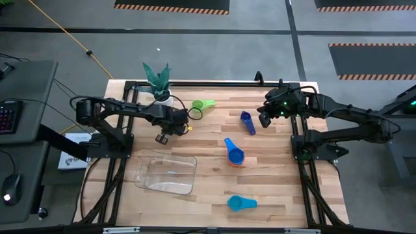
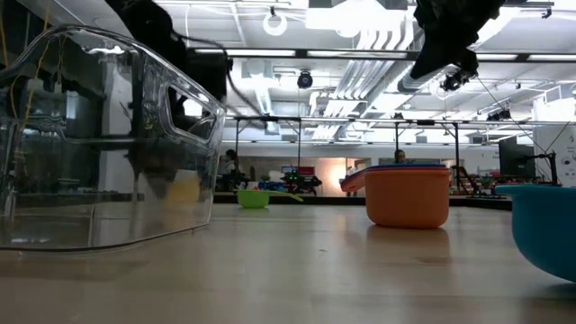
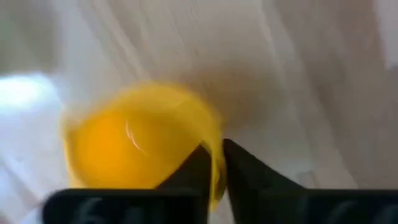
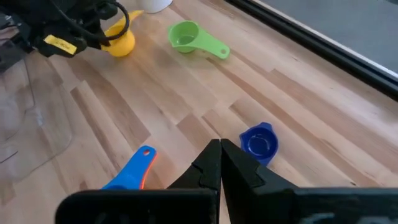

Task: Nest measuring cups in basket
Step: Stack the yellow measuring cup on top of the blue measuring cup

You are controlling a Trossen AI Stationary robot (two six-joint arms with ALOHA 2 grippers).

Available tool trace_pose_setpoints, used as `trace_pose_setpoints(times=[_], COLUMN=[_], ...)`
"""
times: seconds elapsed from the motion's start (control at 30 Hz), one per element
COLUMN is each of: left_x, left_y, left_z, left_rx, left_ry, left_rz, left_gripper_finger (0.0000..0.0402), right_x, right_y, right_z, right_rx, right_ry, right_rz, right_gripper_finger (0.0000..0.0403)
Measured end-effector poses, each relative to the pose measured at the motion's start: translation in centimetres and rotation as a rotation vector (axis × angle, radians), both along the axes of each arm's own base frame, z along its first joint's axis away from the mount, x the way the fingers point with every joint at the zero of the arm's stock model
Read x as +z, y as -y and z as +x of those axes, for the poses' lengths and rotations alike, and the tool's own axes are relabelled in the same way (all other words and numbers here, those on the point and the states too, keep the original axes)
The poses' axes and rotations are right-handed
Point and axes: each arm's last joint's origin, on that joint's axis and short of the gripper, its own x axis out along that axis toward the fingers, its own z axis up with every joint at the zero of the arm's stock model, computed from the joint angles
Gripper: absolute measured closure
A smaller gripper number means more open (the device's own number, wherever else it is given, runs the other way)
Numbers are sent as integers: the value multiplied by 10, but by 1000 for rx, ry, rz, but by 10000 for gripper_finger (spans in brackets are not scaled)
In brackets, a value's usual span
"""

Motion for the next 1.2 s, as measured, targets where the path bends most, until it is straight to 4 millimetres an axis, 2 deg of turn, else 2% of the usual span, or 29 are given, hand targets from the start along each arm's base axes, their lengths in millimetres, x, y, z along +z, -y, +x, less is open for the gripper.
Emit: trace_pose_setpoints(times=[0.17,0.33,0.43,0.53,0.7,0.83,1.0,1.2], left_x=[48,111,137,150,142,131,117,106], left_y=[14,48,74,99,127,136,137,136], left_z=[21,37,43,46,49,53,62,69], left_rx=[-45,-225,-384,-519,-620,-623,-606,-599], left_ry=[190,403,464,500,462,417,383,354], left_rz=[49,118,180,219,262,280,273,262], left_gripper_finger=[396,397,398,399,399,400,400,400], right_x=[3,7,4,-6,-31,-44,-66,-74], right_y=[-1,2,6,12,23,21,12,-2], right_z=[4,27,50,78,120,146,165,176], right_rx=[36,59,116,93,27,51,13,36], right_ry=[63,223,300,364,445,536,507,525], right_rz=[40,141,219,325,481,628,737,755], right_gripper_finger=[403,398,370,315,202,136,117,116])
